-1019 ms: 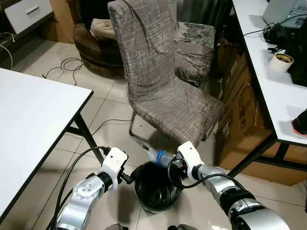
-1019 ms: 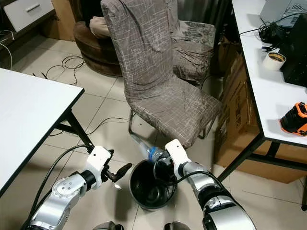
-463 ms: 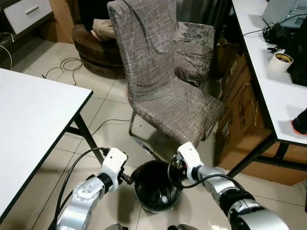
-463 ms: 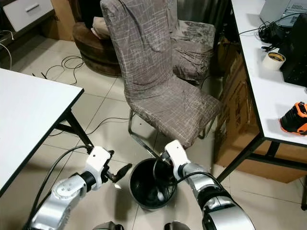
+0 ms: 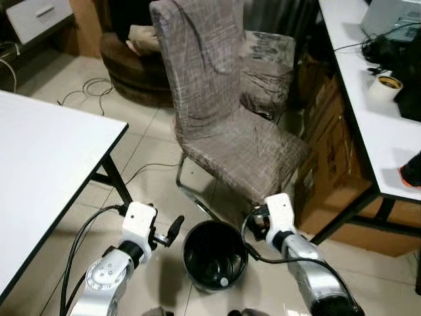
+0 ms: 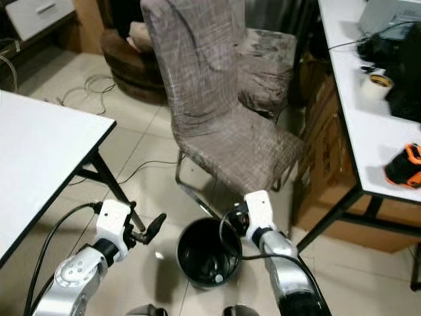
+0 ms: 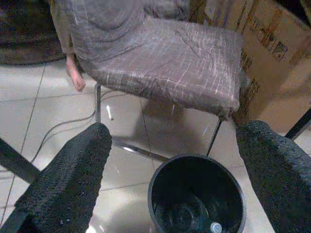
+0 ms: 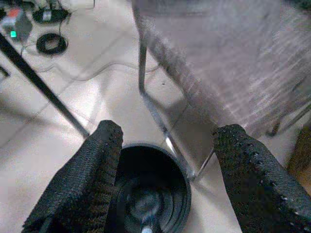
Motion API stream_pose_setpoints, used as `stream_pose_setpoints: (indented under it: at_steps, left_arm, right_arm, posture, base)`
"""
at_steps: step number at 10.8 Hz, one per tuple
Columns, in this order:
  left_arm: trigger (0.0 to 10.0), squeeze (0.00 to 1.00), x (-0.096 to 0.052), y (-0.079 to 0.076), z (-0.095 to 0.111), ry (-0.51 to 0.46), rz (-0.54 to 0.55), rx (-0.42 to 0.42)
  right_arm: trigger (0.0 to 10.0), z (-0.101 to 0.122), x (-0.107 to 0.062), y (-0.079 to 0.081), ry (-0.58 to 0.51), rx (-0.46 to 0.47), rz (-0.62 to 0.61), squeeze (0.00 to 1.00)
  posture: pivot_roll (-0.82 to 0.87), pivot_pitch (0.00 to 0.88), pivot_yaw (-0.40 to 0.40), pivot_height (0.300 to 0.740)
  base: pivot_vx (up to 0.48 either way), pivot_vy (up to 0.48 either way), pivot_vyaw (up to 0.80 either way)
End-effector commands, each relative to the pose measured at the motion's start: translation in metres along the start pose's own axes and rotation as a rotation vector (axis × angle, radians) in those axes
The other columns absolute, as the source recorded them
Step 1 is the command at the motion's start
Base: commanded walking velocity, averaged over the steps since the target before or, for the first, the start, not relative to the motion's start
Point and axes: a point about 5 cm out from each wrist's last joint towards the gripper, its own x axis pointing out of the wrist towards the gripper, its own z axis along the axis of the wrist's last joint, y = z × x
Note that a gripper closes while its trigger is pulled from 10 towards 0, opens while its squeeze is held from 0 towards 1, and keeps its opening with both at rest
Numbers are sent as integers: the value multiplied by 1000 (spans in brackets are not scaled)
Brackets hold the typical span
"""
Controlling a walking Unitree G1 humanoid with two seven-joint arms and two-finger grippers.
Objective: Picking trash to rubbish bin
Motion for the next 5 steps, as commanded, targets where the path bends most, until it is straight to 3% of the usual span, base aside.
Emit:
stream_pose_setpoints:
  at_steps: [1, 3, 5]
  left_arm:
    - [10000, 0, -2, -2, 3, 0, 2, 4]
    - [10000, 0, -2, -4, 14, -10, -40, 21]
    - [10000, 0, -4, -2, 17, -5, -35, 15]
  right_arm:
    - [10000, 6, -4, -1, -22, 10, -22, 0]
    - [10000, 25, -21, -2, -79, 33, -83, 0]
    - [10000, 26, -28, 0, -73, 38, -88, 0]
  posture:
    - [-22, 75, -54, 740]
    - [-31, 66, -37, 740]
    - [-29, 65, -41, 740]
  base:
    - [0, 0, 0]
    - [0, 0, 0]
    - [0, 0, 0]
